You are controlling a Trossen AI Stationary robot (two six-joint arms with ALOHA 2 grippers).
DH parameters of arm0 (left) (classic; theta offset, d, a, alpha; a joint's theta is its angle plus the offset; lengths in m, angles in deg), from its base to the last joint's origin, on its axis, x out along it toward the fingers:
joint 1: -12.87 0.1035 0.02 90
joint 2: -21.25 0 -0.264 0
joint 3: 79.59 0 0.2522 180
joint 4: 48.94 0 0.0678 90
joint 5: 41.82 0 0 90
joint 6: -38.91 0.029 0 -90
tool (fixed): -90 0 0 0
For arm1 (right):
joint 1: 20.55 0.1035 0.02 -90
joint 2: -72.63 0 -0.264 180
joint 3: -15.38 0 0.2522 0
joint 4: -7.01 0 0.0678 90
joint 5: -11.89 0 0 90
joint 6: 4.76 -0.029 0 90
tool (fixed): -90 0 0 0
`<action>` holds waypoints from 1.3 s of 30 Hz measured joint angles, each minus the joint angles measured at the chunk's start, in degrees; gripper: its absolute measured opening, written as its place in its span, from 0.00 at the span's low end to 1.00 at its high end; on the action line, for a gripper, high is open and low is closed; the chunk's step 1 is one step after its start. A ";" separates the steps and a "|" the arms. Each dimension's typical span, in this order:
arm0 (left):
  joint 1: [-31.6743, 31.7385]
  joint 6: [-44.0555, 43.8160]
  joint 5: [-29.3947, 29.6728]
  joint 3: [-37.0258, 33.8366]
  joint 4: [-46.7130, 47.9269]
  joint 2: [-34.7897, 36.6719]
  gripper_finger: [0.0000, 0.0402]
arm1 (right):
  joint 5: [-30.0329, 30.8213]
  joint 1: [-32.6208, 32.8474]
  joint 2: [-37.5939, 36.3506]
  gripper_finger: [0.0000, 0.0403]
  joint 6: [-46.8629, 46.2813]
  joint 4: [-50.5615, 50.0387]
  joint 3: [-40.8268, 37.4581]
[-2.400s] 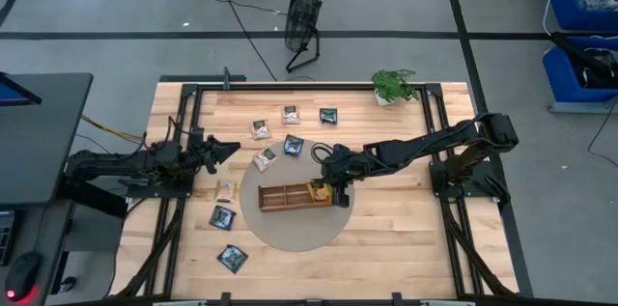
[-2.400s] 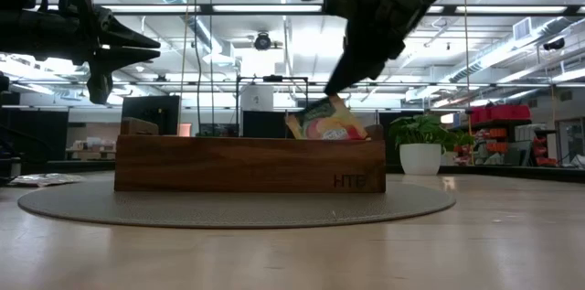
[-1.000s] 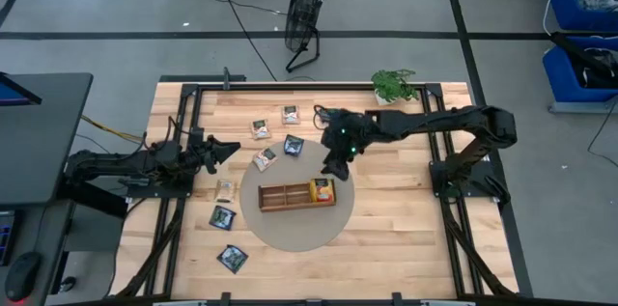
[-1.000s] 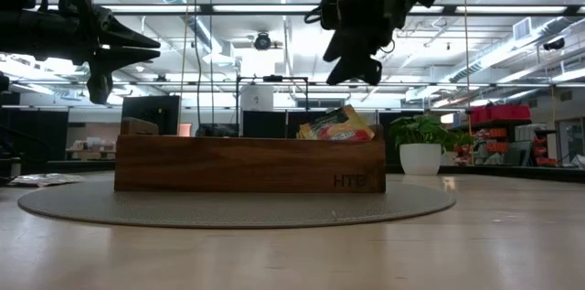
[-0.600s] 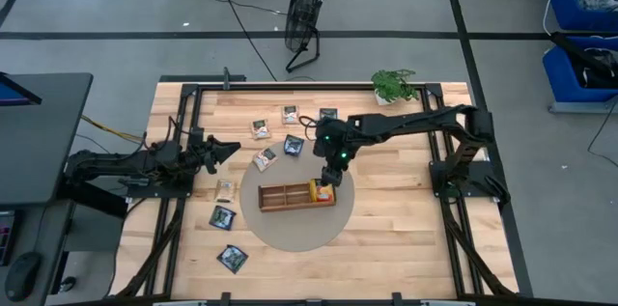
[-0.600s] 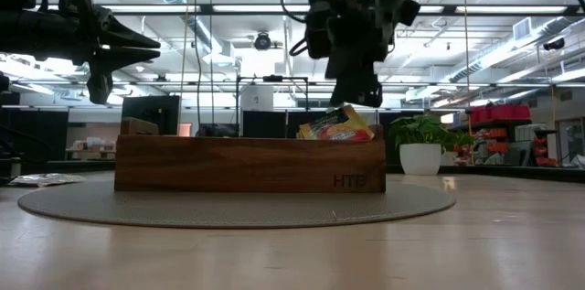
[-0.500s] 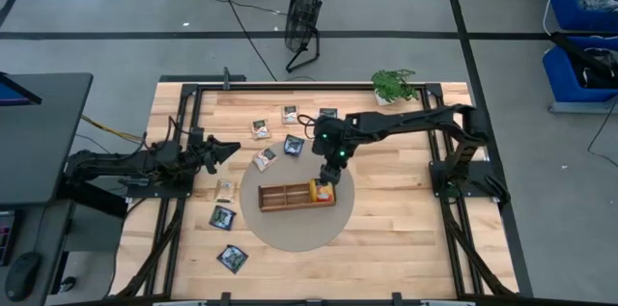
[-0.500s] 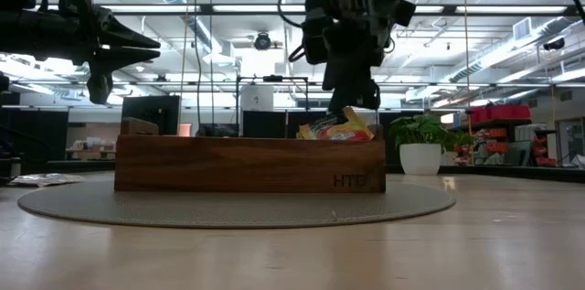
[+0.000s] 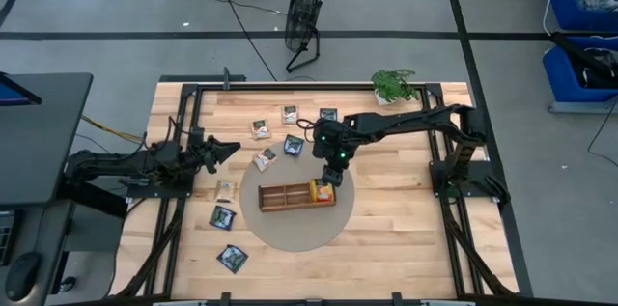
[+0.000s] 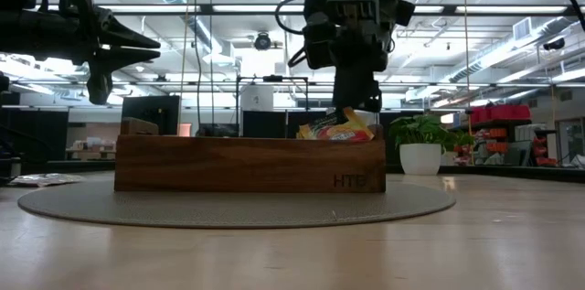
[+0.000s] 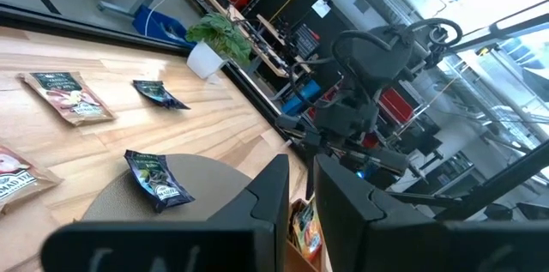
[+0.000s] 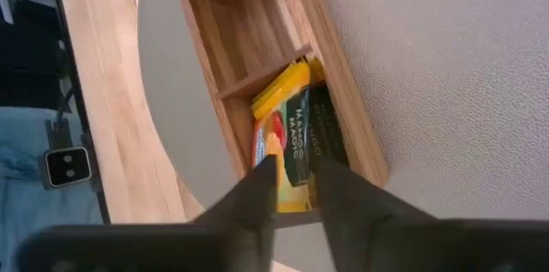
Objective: Pick & Place Tea
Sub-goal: Put the orange tea bag into the right section of the wooden organizer
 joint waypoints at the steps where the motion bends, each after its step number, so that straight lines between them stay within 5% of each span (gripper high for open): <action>1: -0.01 0.02 0.00 0.00 0.00 0.00 0.15 | -0.02 0.04 0.00 0.15 0.47 -0.04 0.00; 5: -0.01 -0.01 0.00 0.00 0.00 0.00 0.15 | 0.25 0.68 0.00 0.02 2.47 -0.05 0.00; 39: 0.00 0.02 0.04 0.00 0.09 0.02 0.15 | 24.50 11.50 -4.79 0.00 10.83 -0.84 -0.37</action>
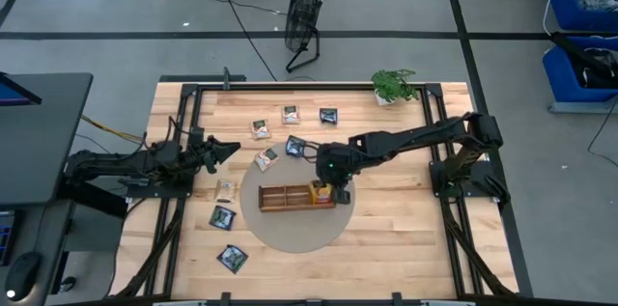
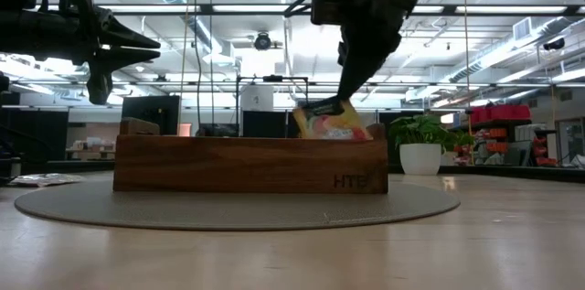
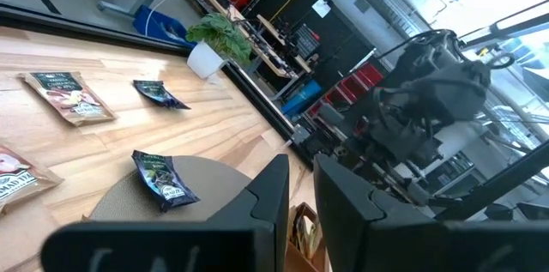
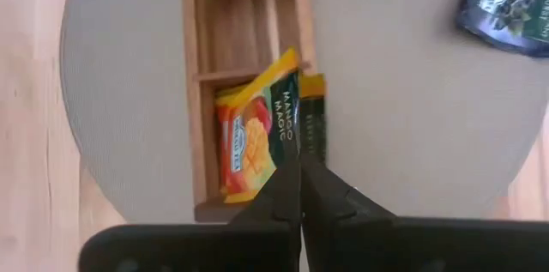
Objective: Pick & Place Tea
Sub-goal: Put the orange tea bag into the right section of the wooden organizer, then put the violet tea bag into the middle section of the wooden organizer
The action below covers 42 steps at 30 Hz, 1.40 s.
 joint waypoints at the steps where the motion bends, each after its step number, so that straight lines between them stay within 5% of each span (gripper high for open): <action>1: 0.00 0.02 -0.02 0.00 -0.02 0.00 0.15 | 0.51 0.31 0.00 0.00 0.02 -0.12 -0.29; 17: 0.00 0.11 0.00 0.00 -0.16 0.00 0.15 | -0.86 1.67 0.00 0.02 -1.46 -3.16 -0.68; 33: -0.01 0.48 0.00 -0.02 -0.24 0.00 0.15 | -6.39 -2.95 -2.64 0.44 -4.23 -1.73 -0.72; 42: 0.00 0.61 0.00 -0.02 -0.28 0.00 0.15 | -14.07 -11.41 -4.76 0.50 -13.79 6.82 -0.72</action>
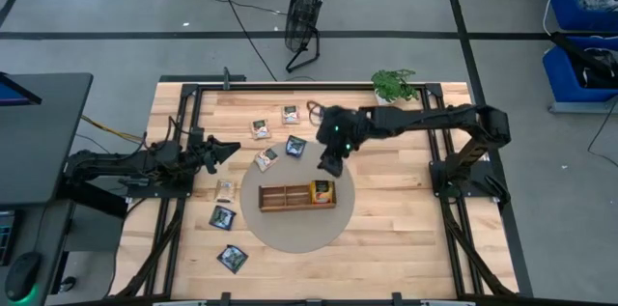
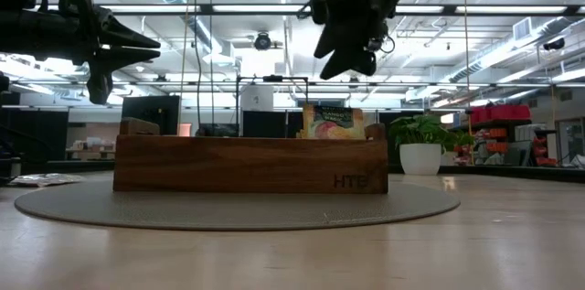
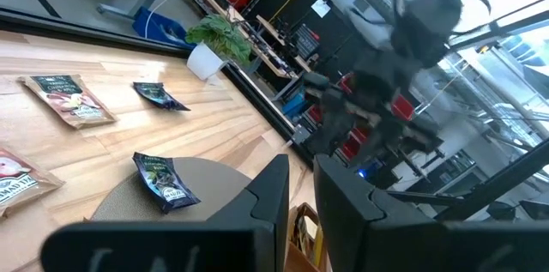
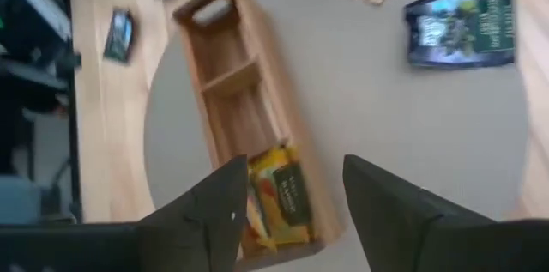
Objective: Pick & Place Tea
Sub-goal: Put the violet tea bag into the middle section of the wooden organizer
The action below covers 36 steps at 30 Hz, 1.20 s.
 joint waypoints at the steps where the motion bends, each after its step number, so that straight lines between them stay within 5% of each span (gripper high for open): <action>1: -0.02 0.00 0.00 0.00 0.00 -0.01 0.15 | -0.59 -1.13 0.00 0.49 -0.86 0.45 0.00; 8: -0.01 -0.02 0.00 0.00 -0.04 -0.02 0.15 | -3.02 -10.04 0.00 0.47 -1.48 2.00 0.00; 21: 0.00 -0.65 0.02 0.00 -0.07 -0.01 0.15 | 17.55 -16.44 3.36 0.43 31.08 -1.82 0.09; 36: 0.00 -1.09 0.42 0.00 -0.21 -0.02 0.15 | 21.10 -18.23 15.10 0.43 40.68 -0.58 0.07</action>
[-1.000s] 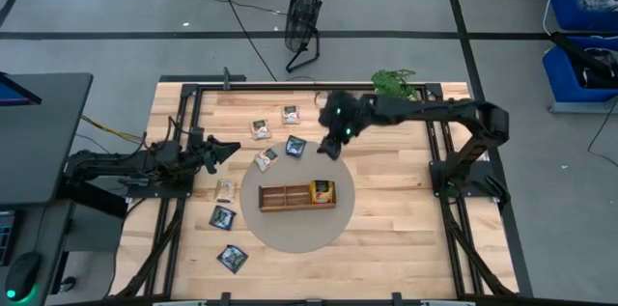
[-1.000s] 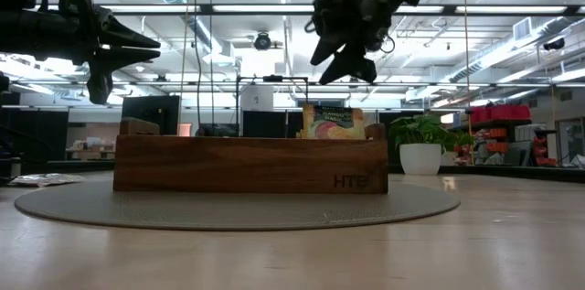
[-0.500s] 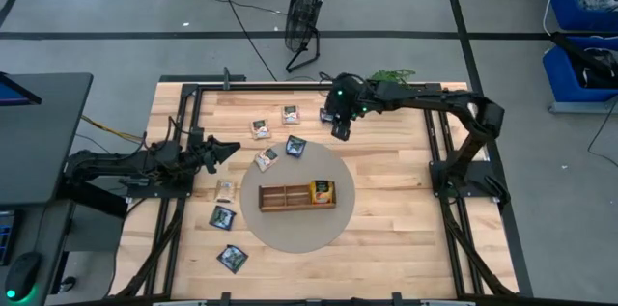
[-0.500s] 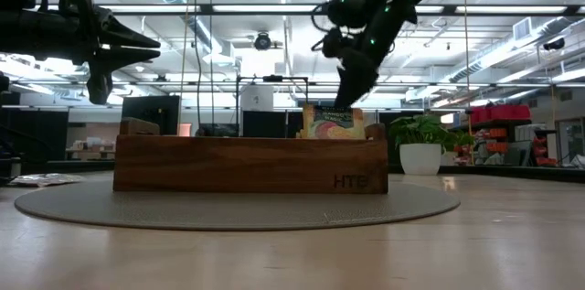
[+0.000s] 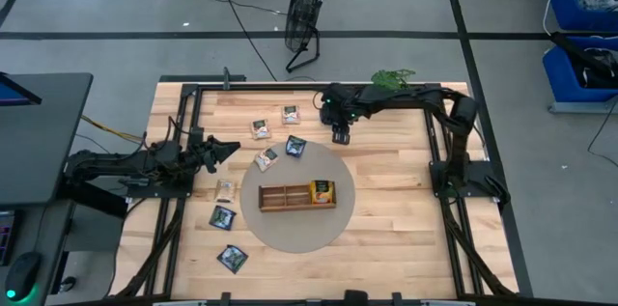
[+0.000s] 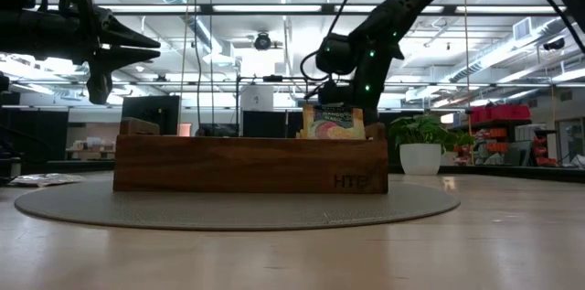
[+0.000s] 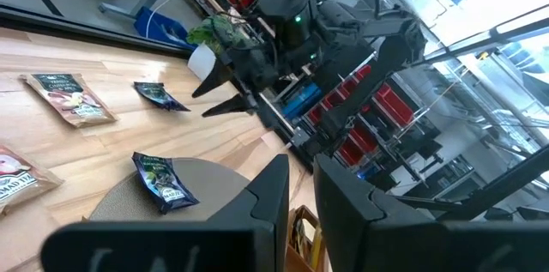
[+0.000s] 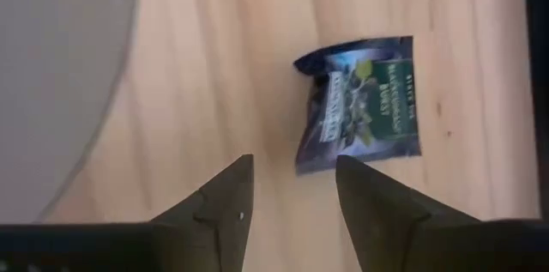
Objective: Pick & Place Tea
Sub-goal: Put the violet tea bag into the middle section of the wooden organizer
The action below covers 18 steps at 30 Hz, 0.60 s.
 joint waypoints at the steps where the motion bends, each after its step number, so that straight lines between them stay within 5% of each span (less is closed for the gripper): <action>1: 0.00 0.00 0.02 0.00 -0.01 0.00 0.15 | 0.05 0.00 0.46 0.43 0.55 0.06 0.00; 8: 0.00 -0.03 0.21 0.00 -0.01 0.02 0.15 | 5.77 -0.04 3.19 0.43 1.59 1.44 0.00; 18: -0.01 -0.04 0.20 0.00 -0.01 0.01 0.15 | 3.26 0.07 3.39 0.32 3.35 4.13 -0.02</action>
